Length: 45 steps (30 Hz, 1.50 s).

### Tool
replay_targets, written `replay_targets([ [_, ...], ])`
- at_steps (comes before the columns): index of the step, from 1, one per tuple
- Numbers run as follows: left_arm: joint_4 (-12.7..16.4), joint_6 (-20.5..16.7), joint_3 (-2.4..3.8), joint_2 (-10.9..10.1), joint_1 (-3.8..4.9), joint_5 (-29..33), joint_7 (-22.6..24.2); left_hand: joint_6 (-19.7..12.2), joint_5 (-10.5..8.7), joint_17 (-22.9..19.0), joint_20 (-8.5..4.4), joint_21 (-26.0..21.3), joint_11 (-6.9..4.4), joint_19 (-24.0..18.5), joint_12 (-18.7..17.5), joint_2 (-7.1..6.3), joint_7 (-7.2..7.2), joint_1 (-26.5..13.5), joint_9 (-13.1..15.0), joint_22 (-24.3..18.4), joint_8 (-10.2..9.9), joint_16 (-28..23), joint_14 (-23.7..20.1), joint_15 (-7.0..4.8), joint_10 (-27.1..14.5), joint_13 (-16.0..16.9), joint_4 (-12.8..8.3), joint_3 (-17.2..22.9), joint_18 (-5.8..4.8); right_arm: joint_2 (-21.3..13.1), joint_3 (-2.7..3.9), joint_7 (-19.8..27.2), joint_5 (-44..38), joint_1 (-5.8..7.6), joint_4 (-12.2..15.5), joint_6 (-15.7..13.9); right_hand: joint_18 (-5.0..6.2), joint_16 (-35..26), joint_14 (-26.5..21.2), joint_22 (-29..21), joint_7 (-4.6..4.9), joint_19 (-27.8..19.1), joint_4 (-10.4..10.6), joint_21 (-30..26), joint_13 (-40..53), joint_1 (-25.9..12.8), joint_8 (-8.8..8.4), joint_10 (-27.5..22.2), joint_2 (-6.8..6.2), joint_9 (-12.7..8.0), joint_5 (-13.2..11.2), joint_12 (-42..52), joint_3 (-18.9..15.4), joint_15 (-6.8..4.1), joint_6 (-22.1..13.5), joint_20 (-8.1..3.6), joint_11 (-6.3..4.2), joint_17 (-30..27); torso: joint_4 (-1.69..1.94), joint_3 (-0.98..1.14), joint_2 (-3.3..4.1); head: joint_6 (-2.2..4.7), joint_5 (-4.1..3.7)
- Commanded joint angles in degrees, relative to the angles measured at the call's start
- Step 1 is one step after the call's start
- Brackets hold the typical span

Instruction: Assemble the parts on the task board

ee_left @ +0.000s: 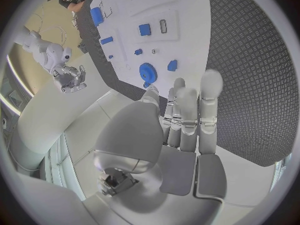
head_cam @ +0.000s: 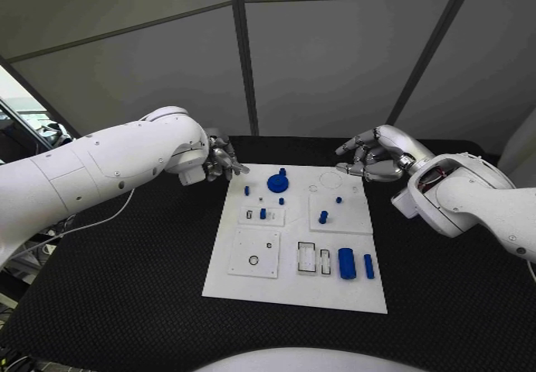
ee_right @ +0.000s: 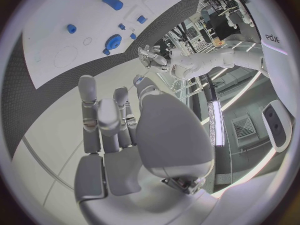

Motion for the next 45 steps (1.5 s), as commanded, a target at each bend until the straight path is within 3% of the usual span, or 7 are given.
replay_targets([
  [1,-1.64,1.51,-0.69,1.23,0.24,-0.64,3.09,0.61,0.25,10.96,-0.64,11.70,-0.66,2.32,7.42,0.03,-0.88,-2.19,0.36,11.14,2.45,21.88,3.85,-0.71,-0.25,5.12,0.76,-2.49,-2.21,0.17,0.03,0.03,0.10,0.12,-0.02,0.27,0.22,-0.24,0.24,0.08,-0.06,0.35,0.38,-0.29,0.01,-0.62,0.30,0.35,0.03,-0.02,0.29,0.32,0.01,-0.05,0.02,0.17,-0.01,0.09,0.01,-0.05,0.04,-0.19,0.07],
  [6,-4.62,0.71,-2.12,3.46,0.24,-2.57,3.67,0.07,-0.12,13.81,-0.77,16.69,-1.09,2.29,14.65,0.35,-1.02,-5.36,1.22,16.32,5.43,26.94,3.86,-0.37,-2.36,10.27,0.70,-6.06,-2.63,0.28,0.03,-0.03,0.10,0.12,-0.11,0.39,0.21,-0.24,0.26,0.09,-0.06,0.38,0.41,-0.28,0.00,-0.63,0.27,0.37,0.03,-0.04,0.33,0.34,0.00,-0.06,-0.04,0.17,-0.01,0.10,0.02,-0.03,-0.03,-0.31,0.07],
  [8,-5.62,0.57,-2.47,4.22,0.17,-3.32,3.91,-0.10,-0.13,14.80,-0.85,18.74,-1.30,2.85,20.08,0.59,-1.22,-6.25,1.62,18.38,6.51,28.73,4.21,-0.53,-1.06,15.51,0.69,-7.22,-2.95,0.34,0.03,-0.02,0.10,0.12,-0.12,0.42,0.21,-0.24,0.26,0.09,-0.06,0.38,0.41,-0.28,0.00,-0.63,0.27,0.37,0.03,-0.04,0.33,0.34,0.00,-0.06,-0.04,0.17,-0.01,0.10,-0.06,-0.01,-0.04,-0.41,0.15],
  [13,-6.88,0.49,-2.84,5.34,0.01,-4.20,4.14,-0.60,-0.16,15.59,-1.02,21.99,-1.55,3.87,29.90,1.04,-1.54,-6.82,2.37,21.72,8.46,30.40,4.52,-0.79,1.93,25.91,0.89,-9.14,-3.55,0.43,0.03,-0.01,0.10,0.12,-0.15,0.46,0.21,-0.24,0.26,0.09,-0.06,0.38,0.41,-0.28,0.00,-0.63,0.27,0.37,0.03,-0.04,0.33,0.34,0.00,-0.06,-0.04,0.17,-0.01,0.10,-0.03,-0.01,-0.06,-0.47,0.09],
  [16,-7.19,0.75,-2.92,5.72,-0.06,-4.86,4.11,-0.57,-0.16,15.94,-1.12,23.24,-1.71,4.45,32.30,1.19,-1.69,-6.84,2.63,22.96,9.06,31.04,4.70,-0.90,2.99,28.56,0.88,-9.61,-3.82,0.47,0.03,-0.01,0.10,0.12,-0.17,0.48,0.21,-0.24,0.26,0.09,-0.06,0.38,0.41,-0.28,0.00,-0.63,0.27,0.37,0.03,-0.04,0.33,0.34,0.00,-0.06,-0.04,0.17,-0.01,0.10,-0.02,-0.01,-0.08,-0.52,0.10],
  [24,-8.23,2.34,-3.14,6.50,-0.21,-7.01,3.41,-0.09,-0.12,16.56,-1.39,25.48,-2.12,5.61,35.64,1.64,-2.15,-6.35,3.39,25.16,10.44,32.13,5.04,-1.25,4.70,32.34,0.81,-10.17,-4.33,0.63,0.03,-0.02,0.10,0.12,-0.27,0.53,0.21,-0.24,0.26,0.09,-0.06,0.38,0.41,-0.28,0.00,-0.63,0.27,0.37,0.03,-0.04,0.33,0.34,0.00,-0.06,-0.04,0.17,-0.01,0.10,0.00,-0.01,-0.11,-0.67,0.33],
  [45,-8.85,7.17,-4.23,7.22,-0.90,-7.76,2.02,-0.12,0.08,16.56,-1.61,26.30,-2.37,5.98,37.00,2.35,-2.42,-4.80,4.29,26.05,11.50,32.28,5.07,-1.47,5.25,33.92,0.47,-9.94,-4.51,0.92,0.03,-0.08,0.10,0.12,-0.39,0.69,0.19,-0.20,0.33,0.17,-0.06,0.51,0.47,-0.25,0.02,-0.63,0.23,0.46,0.06,-0.07,0.45,0.44,0.01,-0.07,-0.18,0.15,-0.02,0.22,-0.06,0.06,-0.19,-0.75,0.03],
])
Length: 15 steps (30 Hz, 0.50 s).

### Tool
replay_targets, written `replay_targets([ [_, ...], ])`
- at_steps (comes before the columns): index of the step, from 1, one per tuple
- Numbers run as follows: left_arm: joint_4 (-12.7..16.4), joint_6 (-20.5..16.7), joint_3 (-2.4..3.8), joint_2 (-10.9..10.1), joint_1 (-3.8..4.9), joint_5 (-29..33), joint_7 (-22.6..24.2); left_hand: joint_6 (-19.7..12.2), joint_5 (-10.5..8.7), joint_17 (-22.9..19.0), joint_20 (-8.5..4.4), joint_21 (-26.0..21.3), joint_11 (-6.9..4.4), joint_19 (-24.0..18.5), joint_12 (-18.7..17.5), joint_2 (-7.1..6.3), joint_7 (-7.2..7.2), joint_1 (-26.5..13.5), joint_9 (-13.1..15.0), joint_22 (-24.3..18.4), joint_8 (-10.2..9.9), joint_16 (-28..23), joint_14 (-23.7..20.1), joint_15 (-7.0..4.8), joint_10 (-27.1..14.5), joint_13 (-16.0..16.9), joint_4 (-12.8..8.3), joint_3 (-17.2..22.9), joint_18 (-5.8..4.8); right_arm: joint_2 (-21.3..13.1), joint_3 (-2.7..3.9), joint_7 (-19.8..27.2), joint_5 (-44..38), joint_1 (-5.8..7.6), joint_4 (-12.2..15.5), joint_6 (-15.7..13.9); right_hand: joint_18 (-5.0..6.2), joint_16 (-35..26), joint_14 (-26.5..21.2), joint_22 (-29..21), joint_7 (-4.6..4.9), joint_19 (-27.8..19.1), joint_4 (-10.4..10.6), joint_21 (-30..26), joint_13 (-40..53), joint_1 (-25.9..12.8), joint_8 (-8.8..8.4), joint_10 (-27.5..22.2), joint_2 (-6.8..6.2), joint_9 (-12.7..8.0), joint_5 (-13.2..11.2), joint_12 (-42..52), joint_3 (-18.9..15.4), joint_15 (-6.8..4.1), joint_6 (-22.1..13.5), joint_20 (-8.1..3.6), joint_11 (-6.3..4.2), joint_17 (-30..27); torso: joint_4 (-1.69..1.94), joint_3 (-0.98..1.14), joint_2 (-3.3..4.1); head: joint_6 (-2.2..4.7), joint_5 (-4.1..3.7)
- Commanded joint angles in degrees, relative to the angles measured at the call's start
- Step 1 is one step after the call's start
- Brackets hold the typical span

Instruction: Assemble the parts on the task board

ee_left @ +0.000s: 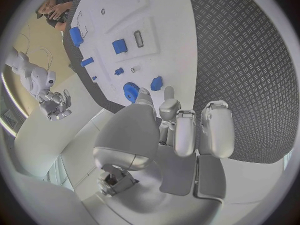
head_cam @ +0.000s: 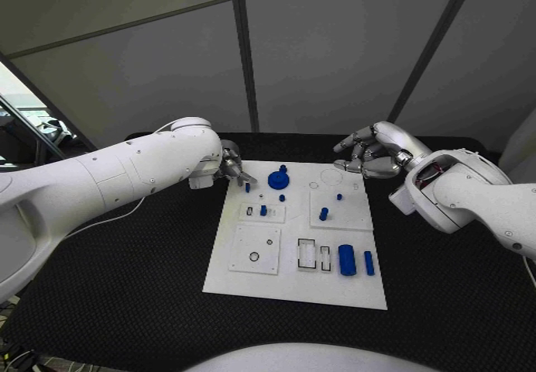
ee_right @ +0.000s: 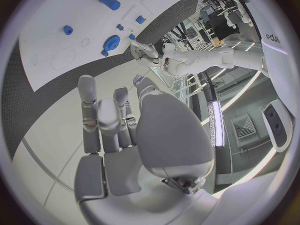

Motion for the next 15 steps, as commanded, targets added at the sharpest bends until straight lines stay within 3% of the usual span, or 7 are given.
replay_targets([
  [1,0.13,1.91,0.00,0.09,0.04,-0.61,-0.43,0.13,0.10,11.63,0.08,0.19,0.00,0.46,0.25,0.37,-0.40,0.78,0.18,5.24,0.51,0.21,4.76,-0.37,0.31,0.11,-0.27,-0.05,-1.82,0.06,0.03,0.22,0.08,0.12,0.00,0.26,0.19,-0.20,0.34,0.03,-0.06,0.29,0.48,-0.25,0.01,-0.63,0.23,0.38,0.06,-0.07,0.24,0.21,0.01,-0.07,-0.18,-0.08,-0.09,0.05,-0.05,0.04,-0.06,0.05,-0.10],
  [9,1.09,1.85,-0.01,-0.09,-0.05,-0.61,-0.07,0.21,0.20,11.67,0.02,0.33,-0.08,0.50,0.50,0.80,-0.50,1.26,0.59,5.43,0.92,0.30,4.78,-0.44,0.39,0.42,-0.28,0.24,-1.85,0.16,0.04,0.15,0.07,0.12,-0.11,0.24,0.19,-0.21,0.35,0.04,-0.07,0.31,0.48,-0.25,-0.03,-0.60,0.23,0.38,0.08,-0.06,0.28,0.20,0.03,-0.08,-0.19,-0.08,-0.10,0.05,0.13,0.04,0.02,0.13,-0.18],
  [15,1.58,1.70,-0.01,-0.13,-0.09,-0.61,-0.09,0.20,0.22,11.60,0.01,0.26,-0.10,0.45,0.42,0.89,-0.51,1.34,0.66,5.37,0.99,0.22,4.76,-0.45,0.30,0.31,-0.28,0.30,-1.83,0.27,0.04,0.11,0.05,0.12,-0.21,0.27,0.19,-0.21,0.35,0.04,-0.07,0.31,0.48,-0.25,-0.03,-0.60,0.23,0.38,0.08,-0.06,0.28,0.20,0.03,-0.08,-0.19,-0.08,-0.10,0.05,0.05,-0.01,0.02,0.10,-0.06],
])
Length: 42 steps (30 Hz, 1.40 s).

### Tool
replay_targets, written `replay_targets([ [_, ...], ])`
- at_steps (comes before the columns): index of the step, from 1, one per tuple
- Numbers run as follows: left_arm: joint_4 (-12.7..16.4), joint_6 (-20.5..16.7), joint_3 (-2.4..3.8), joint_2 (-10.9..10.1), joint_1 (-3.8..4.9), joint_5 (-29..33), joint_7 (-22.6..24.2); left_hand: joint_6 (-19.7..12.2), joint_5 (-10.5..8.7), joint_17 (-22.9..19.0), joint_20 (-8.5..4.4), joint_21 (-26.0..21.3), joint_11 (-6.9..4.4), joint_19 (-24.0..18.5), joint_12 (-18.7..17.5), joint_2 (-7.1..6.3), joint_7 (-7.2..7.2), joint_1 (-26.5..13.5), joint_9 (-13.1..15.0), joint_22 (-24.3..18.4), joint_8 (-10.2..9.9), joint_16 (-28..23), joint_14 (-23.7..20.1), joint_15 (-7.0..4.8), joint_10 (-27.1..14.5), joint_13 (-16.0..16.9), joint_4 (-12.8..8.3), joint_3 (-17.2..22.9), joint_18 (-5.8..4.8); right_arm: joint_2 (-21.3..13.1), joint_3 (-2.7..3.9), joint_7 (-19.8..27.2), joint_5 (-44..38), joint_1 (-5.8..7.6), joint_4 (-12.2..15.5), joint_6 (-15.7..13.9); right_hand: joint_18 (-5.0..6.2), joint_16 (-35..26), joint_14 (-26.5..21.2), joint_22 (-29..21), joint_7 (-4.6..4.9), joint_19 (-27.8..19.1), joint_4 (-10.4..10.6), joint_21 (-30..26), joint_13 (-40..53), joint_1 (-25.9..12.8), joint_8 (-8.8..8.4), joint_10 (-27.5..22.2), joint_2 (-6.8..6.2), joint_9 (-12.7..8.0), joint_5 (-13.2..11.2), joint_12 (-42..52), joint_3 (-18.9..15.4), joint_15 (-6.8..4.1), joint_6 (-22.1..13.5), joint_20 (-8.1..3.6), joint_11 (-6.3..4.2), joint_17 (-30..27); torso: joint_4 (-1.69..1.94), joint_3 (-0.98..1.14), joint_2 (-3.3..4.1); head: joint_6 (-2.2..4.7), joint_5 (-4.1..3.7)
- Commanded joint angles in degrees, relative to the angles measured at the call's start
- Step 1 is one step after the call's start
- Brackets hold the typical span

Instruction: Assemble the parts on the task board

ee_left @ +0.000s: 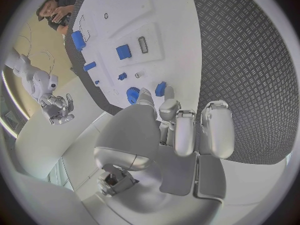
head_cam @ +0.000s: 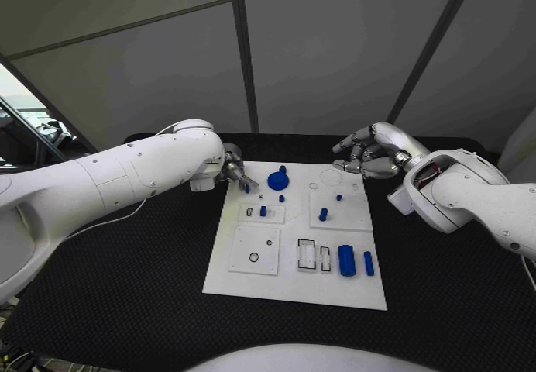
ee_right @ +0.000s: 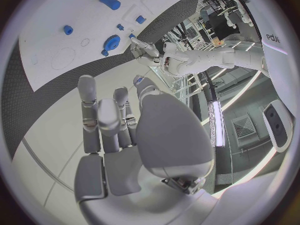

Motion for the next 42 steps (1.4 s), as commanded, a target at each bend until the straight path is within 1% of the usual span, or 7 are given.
replay_targets([
  [1,0.27,0.57,0.01,-0.04,0.05,-0.39,-0.01,-0.07,0.24,11.59,-0.01,0.27,-0.11,0.45,0.21,0.24,-0.32,0.67,0.18,5.41,0.42,0.22,4.86,-0.36,0.27,-0.01,-0.13,0.30,-1.84,0.04,0.04,0.16,0.05,0.12,0.00,0.22,0.19,-0.21,0.35,0.04,-0.07,0.31,0.32,-0.25,-0.03,-0.60,0.23,0.38,0.08,-0.06,0.29,0.20,-0.14,-0.08,-0.19,-0.09,-0.10,0.06,0.01,-0.03,0.07,-0.04,0.10],
  [9,0.26,0.10,0.01,0.06,0.02,-0.39,0.12,-0.67,0.37,11.51,-0.15,0.39,-0.31,0.41,0.22,2.00,-0.53,3.52,1.08,5.68,0.98,0.24,4.83,-0.52,0.03,0.11,-1.03,2.30,-1.86,0.05,0.04,0.15,0.05,0.12,-0.01,0.24,0.20,-0.21,0.38,0.02,-0.07,0.33,0.32,-0.28,0.04,-0.57,0.25,0.44,0.11,-0.06,0.35,0.29,-0.11,-0.08,-0.18,-0.09,-0.11,0.09,0.01,-0.02,0.09,-0.05,0.11],
  [14,0.19,-0.39,0.01,0.16,0.01,-0.39,0.12,-1.63,0.56,11.37,-0.43,0.43,-0.65,0.36,-0.12,4.56,-0.84,7.93,1.59,5.89,0.95,0.17,4.77,-0.83,-0.39,0.00,-2.74,6.68,-1.86,0.05,0.04,0.13,0.05,0.12,0.01,0.26,0.19,-0.19,0.40,0.08,-0.08,0.38,0.33,-0.24,0.07,-0.55,0.27,0.48,0.12,-0.06,0.38,0.34,-0.10,-0.09,-0.16,-0.09,-0.12,0.12,-0.01,-0.03,0.08,-0.12,0.12],
  [28,-0.03,-0.36,0.01,0.06,0.01,-0.38,0.38,-2.63,0.82,11.38,-0.71,0.88,-0.89,0.55,-0.42,3.85,-1.06,11.35,2.75,6.68,1.11,0.40,4.78,-1.09,-0.48,0.27,-3.85,17.17,-1.99,-0.09,0.04,0.00,0.05,0.13,0.11,0.49,0.18,-0.27,0.47,0.06,-0.13,0.48,0.39,-0.29,0.07,-0.49,0.43,0.54,0.17,-0.01,0.74,0.45,-0.04,-0.12,0.03,-0.12,-0.16,0.16,0.03,-0.02,0.04,-0.39,0.13],
  [30,0.38,-0.48,0.01,-0.25,0.01,-0.24,0.56,-2.78,0.81,11.37,-0.79,0.93,-0.81,0.55,-0.63,2.64,-0.93,11.31,3.08,6.82,1.24,0.45,4.78,-1.03,-0.52,0.22,-4.05,21.30,-2.00,-0.09,0.04,0.00,0.05,0.13,0.11,0.53,0.18,-0.30,0.50,0.05,-0.14,0.53,0.42,-0.32,0.01,-0.46,0.49,0.52,0.15,0.00,1.00,0.46,-0.01,-0.14,0.08,-0.14,-0.18,0.18,0.04,-0.01,0.04,-0.40,0.13],
  [37,3.90,-3.50,0.02,-2.96,0.01,1.03,0.50,-2.68,0.45,11.29,-0.67,0.69,-0.88,0.44,-1.12,-6.84,-0.68,3.86,5.20,7.16,2.71,0.60,4.76,-0.81,-0.06,-0.06,-5.85,43.89,-1.95,-0.23,0.04,0.00,0.03,0.13,0.08,0.56,0.18,-0.43,0.59,-0.02,-0.17,0.63,0.54,-0.45,-0.08,-0.39,0.61,0.53,0.06,0.00,1.87,0.55,0.05,-0.18,0.10,-0.19,-0.21,0.24,0.13,0.00,-0.08,-0.54,0.16],
  [42,8.37,-5.80,0.02,-5.87,0.01,1.51,-0.06,-2.47,0.11,11.47,-0.63,0.67,-0.82,0.58,-0.93,-9.47,-0.86,-2.12,6.37,7.45,3.51,0.93,4.86,-1.00,0.65,0.14,-8.85,52.23,-1.99,-0.19,0.04,0.03,0.02,0.13,-0.02,0.55,0.18,-0.48,0.61,-0.07,-0.17,0.65,0.58,-0.52,-0.10,-0.37,0.64,0.55,0.03,-0.01,2.21,0.60,0.08,-0.19,0.10,-0.20,-0.23,0.27,0.14,0.01,-0.09,-0.56,0.33],
])
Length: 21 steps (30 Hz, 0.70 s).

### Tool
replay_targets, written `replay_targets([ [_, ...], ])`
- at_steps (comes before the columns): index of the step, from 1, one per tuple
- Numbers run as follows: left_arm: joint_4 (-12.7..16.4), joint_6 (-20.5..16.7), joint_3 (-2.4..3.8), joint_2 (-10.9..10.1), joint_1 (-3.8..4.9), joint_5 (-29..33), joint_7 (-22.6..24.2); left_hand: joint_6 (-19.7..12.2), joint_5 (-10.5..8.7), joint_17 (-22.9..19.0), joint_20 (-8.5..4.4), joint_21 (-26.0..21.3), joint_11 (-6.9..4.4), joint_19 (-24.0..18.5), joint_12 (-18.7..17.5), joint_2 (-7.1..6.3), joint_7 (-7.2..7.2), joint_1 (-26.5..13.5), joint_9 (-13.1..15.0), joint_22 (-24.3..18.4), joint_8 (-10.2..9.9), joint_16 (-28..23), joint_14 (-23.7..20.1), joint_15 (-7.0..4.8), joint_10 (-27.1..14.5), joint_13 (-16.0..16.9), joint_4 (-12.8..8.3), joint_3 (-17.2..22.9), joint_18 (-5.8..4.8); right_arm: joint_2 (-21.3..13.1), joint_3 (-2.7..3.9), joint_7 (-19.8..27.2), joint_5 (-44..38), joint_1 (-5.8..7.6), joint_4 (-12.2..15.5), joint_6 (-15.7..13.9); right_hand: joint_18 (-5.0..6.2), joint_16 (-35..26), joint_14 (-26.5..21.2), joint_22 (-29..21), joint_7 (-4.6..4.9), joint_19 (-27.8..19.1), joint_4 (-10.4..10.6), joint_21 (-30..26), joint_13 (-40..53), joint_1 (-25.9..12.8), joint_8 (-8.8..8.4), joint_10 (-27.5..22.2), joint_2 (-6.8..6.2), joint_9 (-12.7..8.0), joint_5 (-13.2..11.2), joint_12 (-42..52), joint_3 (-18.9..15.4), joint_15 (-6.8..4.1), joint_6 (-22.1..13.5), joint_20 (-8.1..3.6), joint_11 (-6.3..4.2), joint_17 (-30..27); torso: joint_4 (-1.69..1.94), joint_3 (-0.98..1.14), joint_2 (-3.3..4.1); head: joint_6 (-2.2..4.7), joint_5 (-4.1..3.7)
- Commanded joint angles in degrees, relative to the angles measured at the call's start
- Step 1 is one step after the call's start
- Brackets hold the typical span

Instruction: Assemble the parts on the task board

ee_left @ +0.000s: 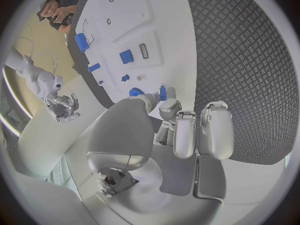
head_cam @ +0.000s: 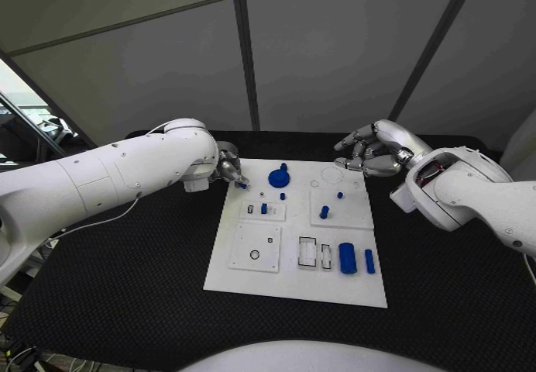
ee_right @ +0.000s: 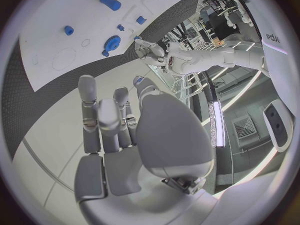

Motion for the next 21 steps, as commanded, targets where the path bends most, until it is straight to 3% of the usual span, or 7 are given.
replay_targets([
  [1,2.81,-3.81,0.02,-1.47,0.07,1.06,-0.41,0.11,-0.31,11.55,-0.21,0.05,0.01,0.20,0.06,-0.26,-0.21,-1.94,0.28,7.51,0.23,0.34,4.88,-0.17,0.53,0.15,-7.08,8.18,-2.01,0.06,0.03,0.27,0.02,0.13,-0.01,0.26,0.19,-0.25,0.41,-0.10,-0.17,0.44,0.29,-0.30,-0.11,-0.37,0.35,0.34,0.03,-0.01,0.41,0.36,0.04,0.01,0.10,0.00,-0.02,0.06,0.00,-0.01,-0.01,0.06,0.18],
  [10,10.18,-7.05,-0.01,-6.15,-0.64,1.33,-1.02,0.33,-0.37,11.98,-0.29,0.62,-0.16,0.65,0.73,-0.89,-0.39,-3.96,0.80,8.06,0.64,0.84,5.07,-0.29,1.33,0.97,-8.69,10.38,-2.18,0.20,0.03,0.38,0.02,0.12,-0.30,0.30,0.17,-0.29,0.43,-0.05,-0.18,0.51,0.33,-0.29,-0.17,-0.33,0.38,0.32,0.03,-0.01,0.69,0.36,0.09,0.00,0.11,-0.01,-0.03,0.08,0.04,-0.06,-0.08,0.16,0.66],
  [21,16.14,-10.56,-0.06,-9.31,-2.73,1.38,-2.22,0.57,-0.43,12.11,-0.43,1.67,-0.36,1.34,1.60,-1.59,-0.60,-4.95,1.07,8.90,0.85,1.00,5.13,-0.47,2.28,1.95,-9.78,11.46,-2.47,0.69,0.01,0.52,0.02,0.11,-0.92,0.43,0.17,-0.27,0.45,-0.08,-0.18,0.51,0.35,-0.32,-0.15,-0.31,0.40,0.34,0.03,-0.01,0.83,0.41,0.12,-0.01,0.12,-0.01,-0.03,0.14,-0.01,-0.08,-0.01,0.05,0.90],
])
